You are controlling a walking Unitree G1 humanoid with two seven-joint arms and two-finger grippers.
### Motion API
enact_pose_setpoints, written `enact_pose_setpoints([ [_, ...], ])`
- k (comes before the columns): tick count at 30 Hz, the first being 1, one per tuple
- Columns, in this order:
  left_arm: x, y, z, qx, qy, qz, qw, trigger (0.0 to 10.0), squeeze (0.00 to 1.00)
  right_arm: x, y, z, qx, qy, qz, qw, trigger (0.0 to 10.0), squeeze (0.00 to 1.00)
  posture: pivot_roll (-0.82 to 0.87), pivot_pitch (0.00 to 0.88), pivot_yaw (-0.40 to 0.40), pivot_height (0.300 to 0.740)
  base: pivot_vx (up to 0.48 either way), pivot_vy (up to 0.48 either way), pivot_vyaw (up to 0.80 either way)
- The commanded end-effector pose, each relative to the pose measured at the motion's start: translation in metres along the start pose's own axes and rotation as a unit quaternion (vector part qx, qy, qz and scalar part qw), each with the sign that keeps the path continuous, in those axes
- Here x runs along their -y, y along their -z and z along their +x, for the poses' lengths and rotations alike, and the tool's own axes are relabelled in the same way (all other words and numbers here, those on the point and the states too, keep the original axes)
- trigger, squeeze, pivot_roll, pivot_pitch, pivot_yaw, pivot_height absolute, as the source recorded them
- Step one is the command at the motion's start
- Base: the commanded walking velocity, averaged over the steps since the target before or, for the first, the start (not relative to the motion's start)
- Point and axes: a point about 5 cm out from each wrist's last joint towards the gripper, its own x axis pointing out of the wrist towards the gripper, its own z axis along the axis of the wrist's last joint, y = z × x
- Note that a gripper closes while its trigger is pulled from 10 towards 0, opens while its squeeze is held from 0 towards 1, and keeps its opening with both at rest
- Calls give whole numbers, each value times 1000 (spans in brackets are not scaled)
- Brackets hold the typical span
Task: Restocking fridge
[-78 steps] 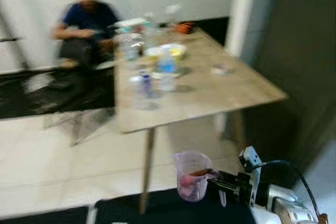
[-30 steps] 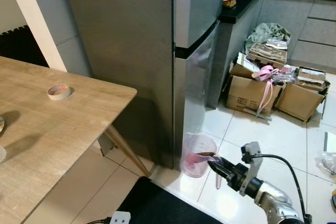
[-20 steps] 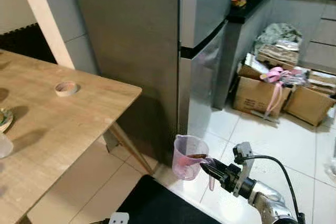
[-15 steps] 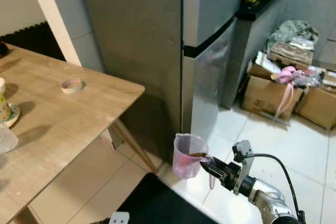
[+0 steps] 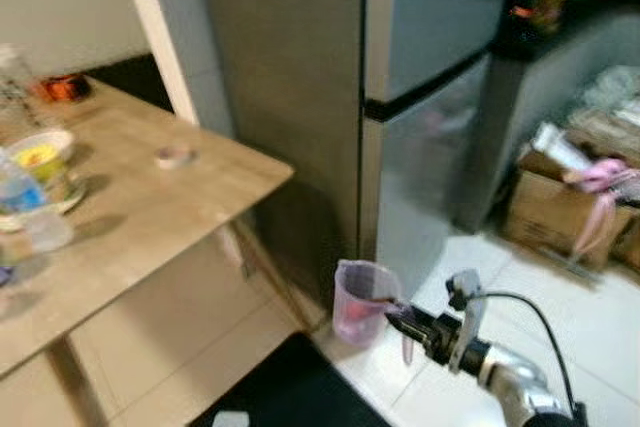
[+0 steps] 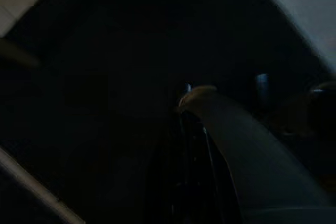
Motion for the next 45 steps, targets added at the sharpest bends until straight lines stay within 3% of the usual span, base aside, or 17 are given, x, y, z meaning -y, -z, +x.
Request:
enact_pose_setpoints([
  [1, -5, -1, -1, 1, -9, -1, 1000, 10000, 0, -3, -3, 6, 11, -11, 1, 1000, 10000, 0, -82, 0, 28, 740, 0, -428, 775],
  [7, -7, 0, -1, 0, -19, 1, 1000, 10000, 0, 0, -2, 6, -6, 30, -22, 999, 10000, 0, -85, 0, 27, 740, 0, -257, 125],
  [22, -4, 0, -1, -2, -9, 10, 1000, 10000, 0, 2, 0, 5, -16, 33, -26, 999, 10000, 0, -87, 0, 18, 740, 0, -39, 0],
  [29, -5, -2, 0, 2, -10, 4, 1000, 10000, 0, 0, 2, 6, -18, 31, -27, 999, 10000, 0, -88, 0, 23, 740, 0, -354, 0],
  [45, -6, -2, -1, 6, -22, -19, 1000, 10000, 0, 0, 3, 6, -13, 35, -19, 999, 10000, 0, -87, 0, 26, 740, 0, 0, 0],
])
